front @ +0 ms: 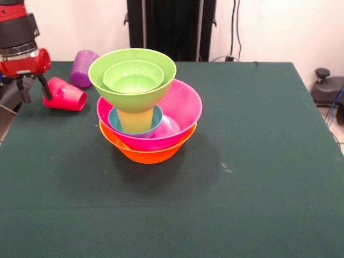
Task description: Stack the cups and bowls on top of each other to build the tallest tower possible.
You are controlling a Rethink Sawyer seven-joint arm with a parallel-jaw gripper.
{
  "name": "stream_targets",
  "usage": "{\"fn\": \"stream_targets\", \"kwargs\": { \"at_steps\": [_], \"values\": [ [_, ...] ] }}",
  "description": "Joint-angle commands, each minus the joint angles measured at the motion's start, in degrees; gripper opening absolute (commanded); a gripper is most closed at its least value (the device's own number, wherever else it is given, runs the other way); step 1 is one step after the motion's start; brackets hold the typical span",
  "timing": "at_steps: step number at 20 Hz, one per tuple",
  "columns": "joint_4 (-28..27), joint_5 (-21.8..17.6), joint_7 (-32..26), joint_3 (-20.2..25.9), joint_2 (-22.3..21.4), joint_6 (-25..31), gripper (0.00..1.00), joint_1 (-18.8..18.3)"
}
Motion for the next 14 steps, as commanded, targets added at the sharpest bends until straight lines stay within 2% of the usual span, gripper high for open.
{"fn": "stream_targets", "kwargs": {
  "at_steps": [1,7,11,14],
  "values": [
    [-2.15,-3.76,-14.03,-6.04,-0.55,6.36,1.00,4.23],
    [-2.22,-2.73,-14.20,-6.00,-0.37,5.83,1.00,4.45],
    [1.62,0.25,-12.80,-4.57,-4.52,6.69,1.00,3.62],
    [7.67,3.54,-8.38,-3.30,-9.95,5.70,1.00,1.83]
  ]
}}
